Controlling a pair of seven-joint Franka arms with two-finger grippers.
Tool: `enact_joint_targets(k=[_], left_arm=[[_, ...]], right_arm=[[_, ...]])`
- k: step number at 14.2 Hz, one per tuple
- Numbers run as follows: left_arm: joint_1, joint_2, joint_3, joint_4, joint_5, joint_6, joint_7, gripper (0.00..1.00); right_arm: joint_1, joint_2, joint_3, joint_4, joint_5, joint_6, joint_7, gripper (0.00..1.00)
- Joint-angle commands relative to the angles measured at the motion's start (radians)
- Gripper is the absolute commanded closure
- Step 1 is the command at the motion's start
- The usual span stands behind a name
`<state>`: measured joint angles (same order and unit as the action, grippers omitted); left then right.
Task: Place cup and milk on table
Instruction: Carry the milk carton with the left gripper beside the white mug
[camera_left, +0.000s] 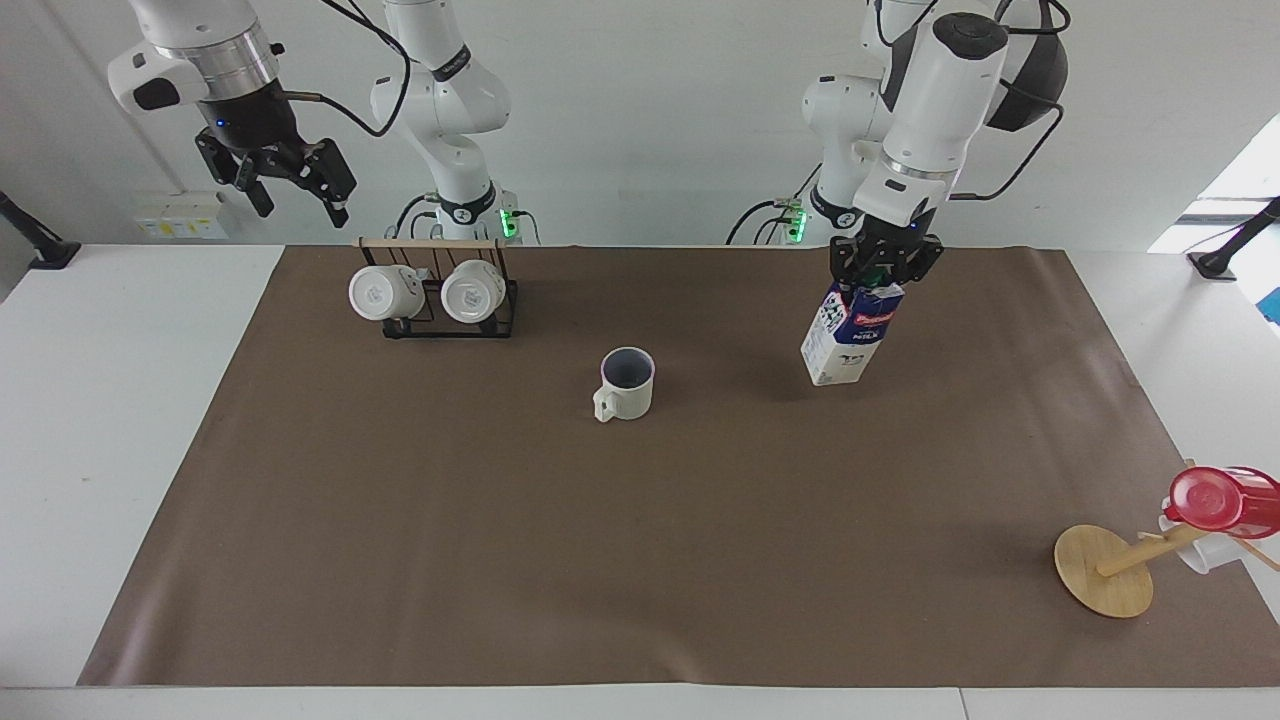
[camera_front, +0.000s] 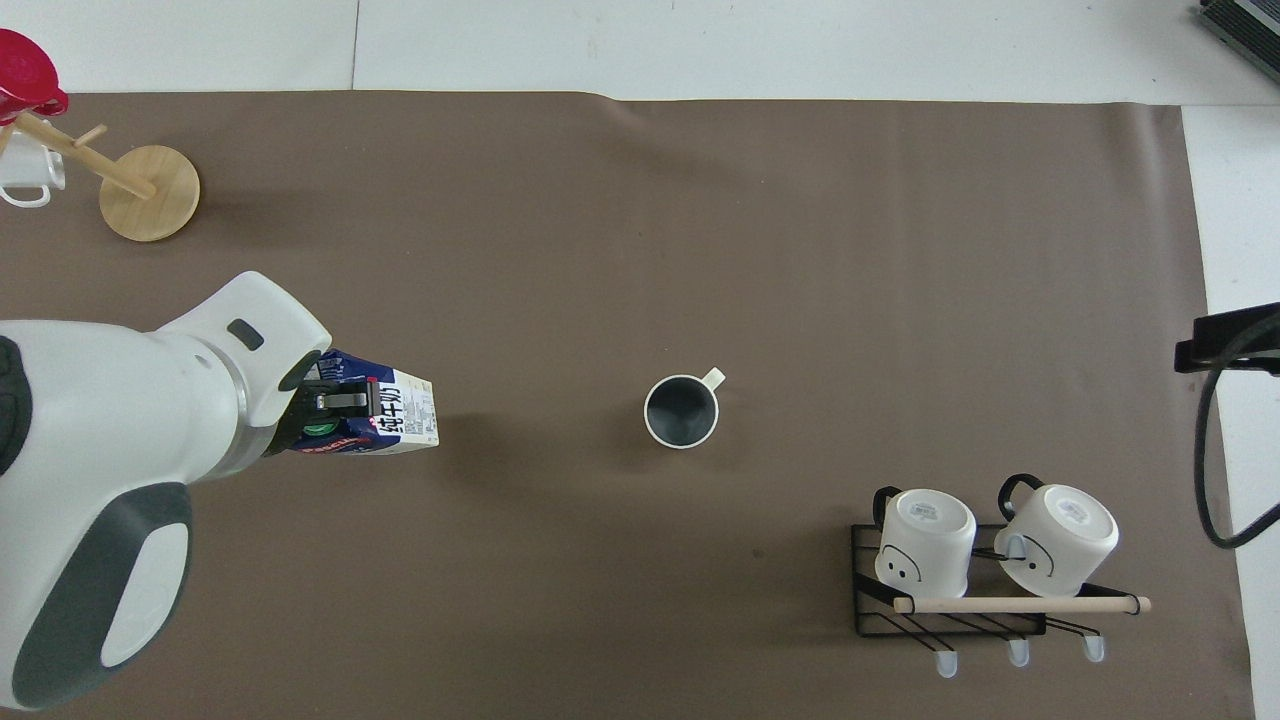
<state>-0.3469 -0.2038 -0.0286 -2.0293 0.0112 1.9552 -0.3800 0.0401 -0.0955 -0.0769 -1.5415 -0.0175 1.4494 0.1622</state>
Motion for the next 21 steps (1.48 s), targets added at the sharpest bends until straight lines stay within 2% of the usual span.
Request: enact_joint_targets(k=[1, 4, 9, 11, 15, 21], left_arm=[[-0.088, 0.067, 0.01, 0.078, 0.019, -0.033, -0.109, 0.44], [-0.153, 0.112, 0.012, 0.077, 0.023, 0.013, -0.189, 0.45], [-0.196, 0.158, 0.012, 0.064, 0.026, 0.092, -0.24, 0.45], [-0.207, 0.182, 0.01, 0.063, 0.067, 0.123, -0.285, 0.45], [-0.291, 0.242, 0.01, 0.07, 0.136, 0.174, -0.431, 0.45], [-0.294, 0.262, 0.009, 0.07, 0.139, 0.223, -0.435, 0.45]], right_arm=[[-0.003, 0.004, 0.011, 0.018, -0.012, -0.021, -0.035, 0.0], [0.006, 0.0, 0.019, 0.009, -0.024, -0.021, -0.079, 0.0], [-0.019, -0.009, 0.002, -0.014, -0.004, -0.032, -0.138, 0.0], [-0.014, -0.012, 0.002, -0.017, -0.006, -0.024, -0.136, 0.0], [-0.014, -0.012, 0.006, -0.019, -0.002, -0.024, -0.133, 0.0], [-0.005, -0.017, 0.011, -0.023, -0.006, -0.024, -0.133, 0.0]])
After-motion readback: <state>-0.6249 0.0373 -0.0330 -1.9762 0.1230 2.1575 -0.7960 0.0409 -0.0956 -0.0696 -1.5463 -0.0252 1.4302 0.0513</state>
